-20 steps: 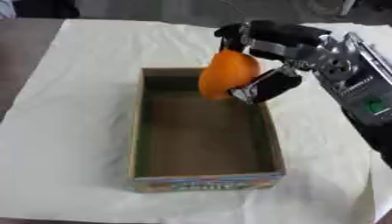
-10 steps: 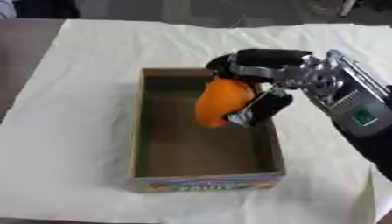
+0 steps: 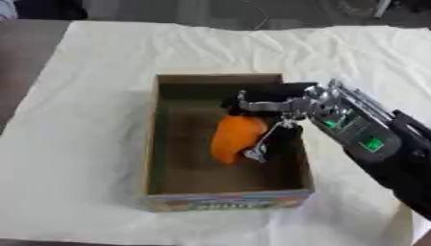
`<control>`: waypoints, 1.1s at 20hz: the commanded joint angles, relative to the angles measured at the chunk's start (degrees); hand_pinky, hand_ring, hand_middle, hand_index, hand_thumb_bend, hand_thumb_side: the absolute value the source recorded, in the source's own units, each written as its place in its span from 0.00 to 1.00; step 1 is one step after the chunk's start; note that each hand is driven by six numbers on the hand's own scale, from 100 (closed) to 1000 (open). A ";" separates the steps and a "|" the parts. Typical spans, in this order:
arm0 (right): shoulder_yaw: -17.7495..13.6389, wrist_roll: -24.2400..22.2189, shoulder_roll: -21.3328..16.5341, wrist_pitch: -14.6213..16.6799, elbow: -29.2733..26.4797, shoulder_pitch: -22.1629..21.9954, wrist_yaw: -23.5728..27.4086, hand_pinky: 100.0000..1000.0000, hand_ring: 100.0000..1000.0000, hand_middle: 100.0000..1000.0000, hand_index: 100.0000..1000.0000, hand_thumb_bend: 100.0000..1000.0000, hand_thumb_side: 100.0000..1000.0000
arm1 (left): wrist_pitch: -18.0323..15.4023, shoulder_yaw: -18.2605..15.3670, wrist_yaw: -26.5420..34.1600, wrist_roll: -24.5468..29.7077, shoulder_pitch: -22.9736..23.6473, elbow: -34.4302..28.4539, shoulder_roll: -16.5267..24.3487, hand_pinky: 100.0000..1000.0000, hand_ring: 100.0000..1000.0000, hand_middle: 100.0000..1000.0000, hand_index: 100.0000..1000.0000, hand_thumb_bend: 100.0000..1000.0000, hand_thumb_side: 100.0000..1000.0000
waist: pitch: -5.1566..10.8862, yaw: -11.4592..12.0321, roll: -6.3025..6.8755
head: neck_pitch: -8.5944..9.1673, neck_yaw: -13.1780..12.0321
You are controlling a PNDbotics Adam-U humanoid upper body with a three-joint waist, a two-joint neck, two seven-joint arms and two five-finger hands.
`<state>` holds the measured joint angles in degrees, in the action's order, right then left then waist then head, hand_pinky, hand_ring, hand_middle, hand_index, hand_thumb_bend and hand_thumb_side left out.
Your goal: Pick up objects on the table and place them in the box.
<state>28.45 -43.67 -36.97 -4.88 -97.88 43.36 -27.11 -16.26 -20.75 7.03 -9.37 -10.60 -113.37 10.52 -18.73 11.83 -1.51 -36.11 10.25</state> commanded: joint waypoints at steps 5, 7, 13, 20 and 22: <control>0.30 -3.97 -0.20 4.03 -0.05 1.64 -0.21 0.73 1.00 0.67 0.68 0.00 0.25 | 0.12 -0.29 0.20 0.05 -0.40 -1.22 0.84 0.34 0.49 0.62 0.66 0.00 0.74 | 0.97 0.16 0.22 | 0.64 0.09; 0.18 -6.10 -0.31 6.06 -0.14 1.92 0.00 0.76 1.00 0.74 0.78 0.00 0.47 | 0.15 -0.26 0.18 0.09 -0.39 -1.22 0.84 0.34 0.49 0.62 0.66 0.00 0.74 | 1.01 0.13 0.21 | 0.61 0.08; -1.85 -8.27 -0.75 10.52 -0.81 2.81 -1.09 0.80 1.00 0.82 0.91 0.31 0.82 | 0.16 -0.28 0.24 -0.02 -0.44 -1.22 0.94 0.34 0.49 0.62 0.66 0.00 0.74 | 1.17 -0.07 0.21 | 0.47 0.01; -5.71 -7.01 -0.84 11.70 -3.51 4.34 -3.80 0.80 1.00 0.85 0.95 0.43 0.83 | 0.25 -0.32 0.22 -0.22 -0.35 -1.22 0.90 0.33 0.49 0.61 0.66 0.00 0.74 | 1.24 -0.28 0.32 | 0.49 -0.12; -6.98 -5.90 -0.88 11.73 -4.38 4.66 -4.82 0.80 1.00 0.85 0.95 0.44 0.82 | 0.28 -0.33 0.20 -0.27 -0.32 -1.22 0.88 0.33 0.49 0.61 0.66 0.00 0.74 | 1.24 -0.34 0.36 | 0.54 -0.12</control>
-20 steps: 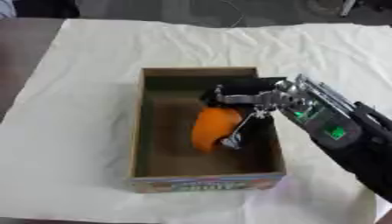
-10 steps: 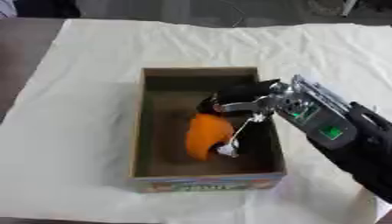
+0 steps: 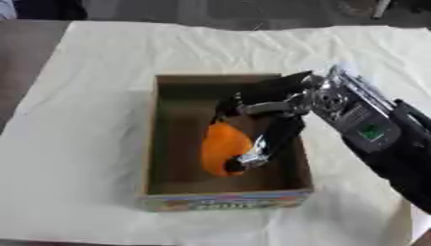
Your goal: Pick up objects on the table and place them in the box.
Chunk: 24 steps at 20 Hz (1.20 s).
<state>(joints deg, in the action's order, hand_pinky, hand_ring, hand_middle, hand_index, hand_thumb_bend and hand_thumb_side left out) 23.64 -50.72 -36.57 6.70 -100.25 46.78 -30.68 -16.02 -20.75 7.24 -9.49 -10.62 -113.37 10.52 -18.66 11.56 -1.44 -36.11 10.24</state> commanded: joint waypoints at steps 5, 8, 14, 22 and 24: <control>-5.63 4.86 -1.23 -0.57 -4.54 1.96 -3.09 0.79 1.00 0.84 0.94 0.38 0.83 | 0.11 -0.37 -0.06 -0.25 -0.12 -1.22 0.79 0.33 0.49 0.61 0.66 0.00 0.74 | 1.17 -0.24 0.48 | 0.49 -0.12; -8.96 8.62 -1.26 -2.37 -6.76 1.76 -3.92 0.79 1.00 0.82 0.93 0.21 0.85 | 0.08 -0.45 -0.09 -0.40 -0.07 -1.22 0.75 0.33 0.49 0.61 0.66 0.00 0.74 | 1.13 -0.45 0.59 | 0.48 -0.18; -17.07 25.62 -0.78 -10.68 -11.88 -0.97 -1.62 0.82 1.00 0.77 0.90 0.00 0.85 | -0.29 -0.70 -0.20 -0.94 -0.02 -1.22 0.79 0.33 0.49 0.61 0.66 0.00 0.73 | 1.03 -0.84 0.94 | 0.37 -0.78; -20.27 53.59 0.00 -15.92 -13.77 -4.93 15.57 0.91 1.00 0.77 0.90 0.00 1.00 | -0.49 -0.64 -0.35 -1.25 0.14 -1.22 0.70 0.33 0.49 0.61 0.66 0.00 0.73 | 0.98 -1.27 1.69 | -0.38 -1.46; -20.89 57.87 0.60 -15.21 -13.73 -5.73 16.99 0.92 1.00 0.78 0.92 0.00 1.00 | -0.51 -0.62 -0.34 -1.30 0.16 -1.22 0.68 0.33 0.49 0.61 0.66 0.00 0.73 | 1.00 -1.36 1.87 | -0.47 -1.65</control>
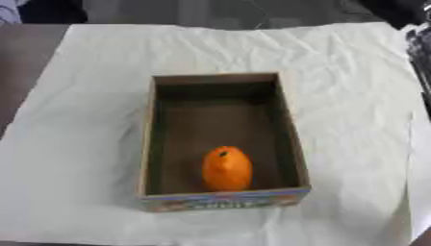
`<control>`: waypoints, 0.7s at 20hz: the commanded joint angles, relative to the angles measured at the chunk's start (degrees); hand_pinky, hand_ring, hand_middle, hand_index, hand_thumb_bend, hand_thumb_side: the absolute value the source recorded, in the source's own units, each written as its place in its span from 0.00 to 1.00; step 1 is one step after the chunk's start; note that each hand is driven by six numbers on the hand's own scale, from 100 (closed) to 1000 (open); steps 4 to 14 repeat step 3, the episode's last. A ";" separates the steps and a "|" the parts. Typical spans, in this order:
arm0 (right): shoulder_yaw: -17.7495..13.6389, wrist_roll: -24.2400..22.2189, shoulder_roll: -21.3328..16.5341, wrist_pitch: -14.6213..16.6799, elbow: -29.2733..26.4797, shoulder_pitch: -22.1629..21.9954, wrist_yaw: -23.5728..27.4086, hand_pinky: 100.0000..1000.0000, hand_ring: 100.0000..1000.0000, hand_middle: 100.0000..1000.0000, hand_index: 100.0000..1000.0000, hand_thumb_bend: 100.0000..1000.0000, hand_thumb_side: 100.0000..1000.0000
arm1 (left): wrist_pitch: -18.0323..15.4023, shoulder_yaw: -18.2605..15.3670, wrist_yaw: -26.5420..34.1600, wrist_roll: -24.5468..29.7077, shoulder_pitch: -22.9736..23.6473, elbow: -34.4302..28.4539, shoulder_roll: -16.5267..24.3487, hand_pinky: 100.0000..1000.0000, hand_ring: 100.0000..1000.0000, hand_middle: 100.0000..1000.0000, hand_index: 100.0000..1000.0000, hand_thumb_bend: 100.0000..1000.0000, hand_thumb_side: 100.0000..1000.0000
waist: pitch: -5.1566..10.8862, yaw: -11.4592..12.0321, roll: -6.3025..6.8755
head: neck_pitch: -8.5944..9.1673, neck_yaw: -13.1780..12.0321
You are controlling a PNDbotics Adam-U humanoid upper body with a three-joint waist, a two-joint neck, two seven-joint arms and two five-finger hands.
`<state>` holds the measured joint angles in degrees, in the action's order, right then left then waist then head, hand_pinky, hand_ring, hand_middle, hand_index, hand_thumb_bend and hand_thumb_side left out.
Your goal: Pick up objects on the table and place them in the box.
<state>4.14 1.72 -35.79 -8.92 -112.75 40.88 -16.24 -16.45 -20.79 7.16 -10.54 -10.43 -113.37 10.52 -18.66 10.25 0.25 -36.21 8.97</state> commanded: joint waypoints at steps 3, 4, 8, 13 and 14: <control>-2.86 10.43 1.11 2.33 -0.74 -1.01 2.95 0.91 1.00 0.79 0.92 0.00 1.00 | -0.11 -0.54 -0.20 -0.24 0.01 -1.22 0.65 0.33 0.49 0.61 0.66 0.00 0.73 | 1.04 -0.21 0.46 | -0.40 -0.73; -2.86 10.43 1.11 2.33 -0.74 -1.01 2.95 0.91 1.00 0.79 0.92 0.00 1.00 | -0.11 -0.54 -0.20 -0.24 0.01 -1.22 0.65 0.33 0.49 0.61 0.66 0.00 0.73 | 1.04 -0.21 0.46 | -0.40 -0.73; -2.86 10.43 1.11 2.33 -0.74 -1.01 2.95 0.91 1.00 0.79 0.92 0.00 1.00 | -0.11 -0.54 -0.20 -0.24 0.01 -1.22 0.65 0.33 0.49 0.61 0.66 0.00 0.73 | 1.04 -0.21 0.46 | -0.40 -0.73; -2.86 10.43 1.11 2.33 -0.74 -1.01 2.95 0.91 1.00 0.79 0.92 0.00 1.00 | -0.11 -0.54 -0.20 -0.24 0.01 -1.22 0.65 0.33 0.49 0.61 0.66 0.00 0.73 | 1.04 -0.21 0.46 | -0.40 -0.73; -2.86 10.43 1.11 2.33 -0.74 -1.01 2.95 0.91 1.00 0.79 0.92 0.00 1.00 | -0.11 -0.54 -0.20 -0.24 0.01 -1.22 0.65 0.33 0.49 0.61 0.66 0.00 0.73 | 1.04 -0.21 0.46 | -0.40 -0.73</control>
